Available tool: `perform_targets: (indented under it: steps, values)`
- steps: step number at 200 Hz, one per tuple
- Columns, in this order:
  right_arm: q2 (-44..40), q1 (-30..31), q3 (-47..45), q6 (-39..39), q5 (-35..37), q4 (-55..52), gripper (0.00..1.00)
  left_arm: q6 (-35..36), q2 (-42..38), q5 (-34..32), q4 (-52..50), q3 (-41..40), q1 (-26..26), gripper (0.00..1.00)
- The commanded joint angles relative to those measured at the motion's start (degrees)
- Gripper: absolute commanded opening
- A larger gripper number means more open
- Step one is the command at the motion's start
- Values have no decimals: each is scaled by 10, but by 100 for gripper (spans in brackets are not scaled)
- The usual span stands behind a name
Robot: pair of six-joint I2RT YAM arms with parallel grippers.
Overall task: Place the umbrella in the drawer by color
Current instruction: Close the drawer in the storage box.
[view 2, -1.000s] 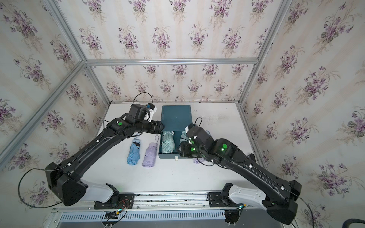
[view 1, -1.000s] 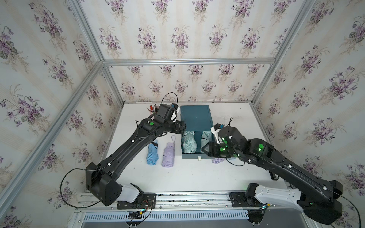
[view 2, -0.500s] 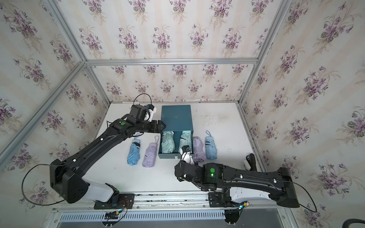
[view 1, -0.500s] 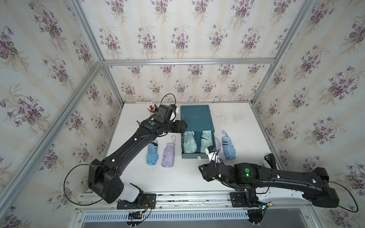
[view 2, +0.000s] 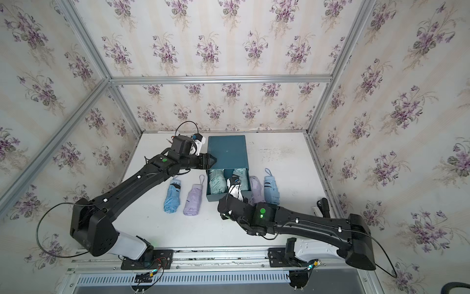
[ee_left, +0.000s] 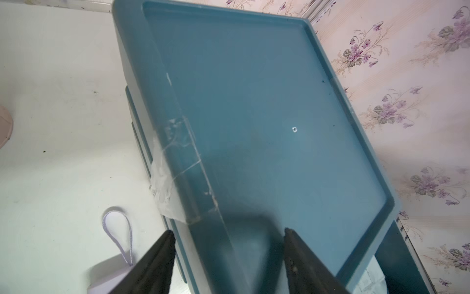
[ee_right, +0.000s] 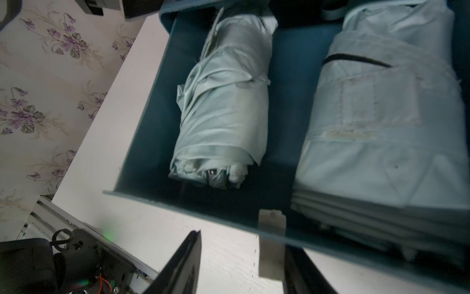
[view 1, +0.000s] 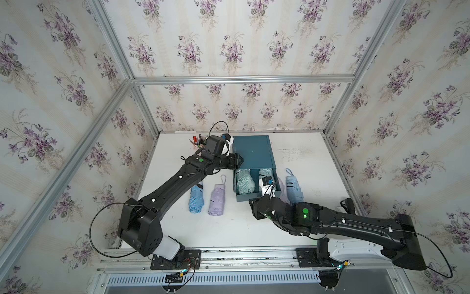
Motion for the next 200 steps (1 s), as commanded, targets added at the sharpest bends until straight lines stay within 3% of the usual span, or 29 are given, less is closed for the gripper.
perform_targets:
  steps: [1,11,94,124,152,161,200]
  values:
    - [4,-8,13,-29,16,22,47,38,8,-31,-100,-7,1,60]
    - [6,-11,19,-31,16,19,46,44,8,-27,-104,-8,0,56]
    - [35,-65,19,-83,3,93,45,67,-10,-18,-128,-14,-2,56]
    - [57,-85,24,-106,14,126,49,71,-9,-11,-131,-8,-2,51]
    - [90,-110,24,-101,35,154,59,73,-16,-10,-131,-8,-2,51]
    - [101,-110,22,-94,61,167,61,74,-16,-10,-131,-8,-2,51]
    - [127,-118,15,-120,55,229,64,78,-23,-8,-137,-8,-2,51]
